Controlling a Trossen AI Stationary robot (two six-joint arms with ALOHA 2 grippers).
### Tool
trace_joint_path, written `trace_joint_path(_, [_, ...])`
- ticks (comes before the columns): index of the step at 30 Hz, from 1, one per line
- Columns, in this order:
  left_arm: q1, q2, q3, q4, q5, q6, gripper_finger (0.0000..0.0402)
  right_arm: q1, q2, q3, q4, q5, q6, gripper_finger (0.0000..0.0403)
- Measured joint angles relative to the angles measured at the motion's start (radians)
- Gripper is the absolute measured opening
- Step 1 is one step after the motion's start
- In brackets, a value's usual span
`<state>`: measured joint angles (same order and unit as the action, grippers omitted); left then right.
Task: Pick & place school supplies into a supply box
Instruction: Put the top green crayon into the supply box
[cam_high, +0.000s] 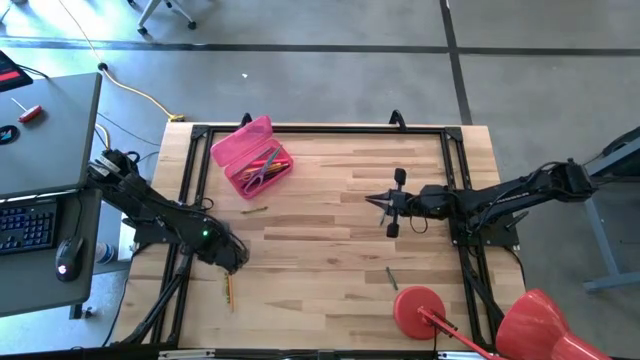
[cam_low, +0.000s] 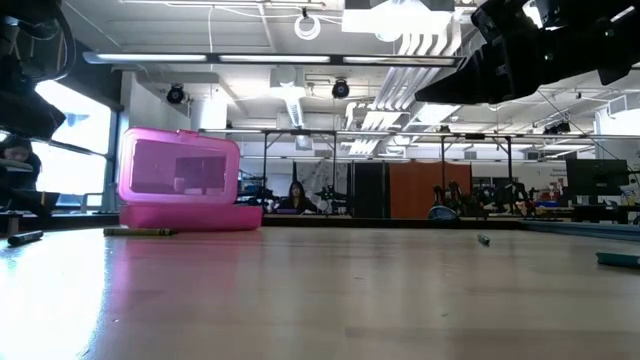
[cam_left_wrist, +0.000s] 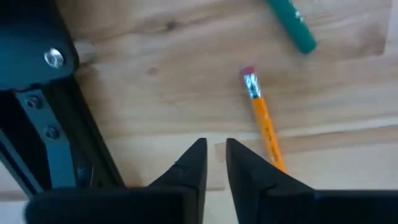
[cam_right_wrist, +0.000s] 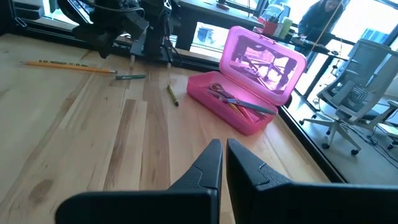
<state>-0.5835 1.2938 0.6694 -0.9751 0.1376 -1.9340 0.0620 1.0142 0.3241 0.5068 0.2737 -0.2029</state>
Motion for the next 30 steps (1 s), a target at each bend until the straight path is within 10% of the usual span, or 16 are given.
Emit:
trace_joint_path(14, [-0.042,0.014,0.001,0.097,-0.011,-0.225,0.0165,0.000,0.000,0.000,0.000,0.000,-0.076,0.0000])
trace_joint_path(23, [-0.010,0.014,0.000,0.004,-0.512,-0.209,0.0145,-0.003,0.000,0.000,0.157,0.004,-0.171,0.0000])
trace_joint_path(30, [0.057,0.014,0.001,-0.035,-0.640,0.037,0.0133,-0.003,0.016,0.002,0.176,-0.082,-0.097,0.0000])
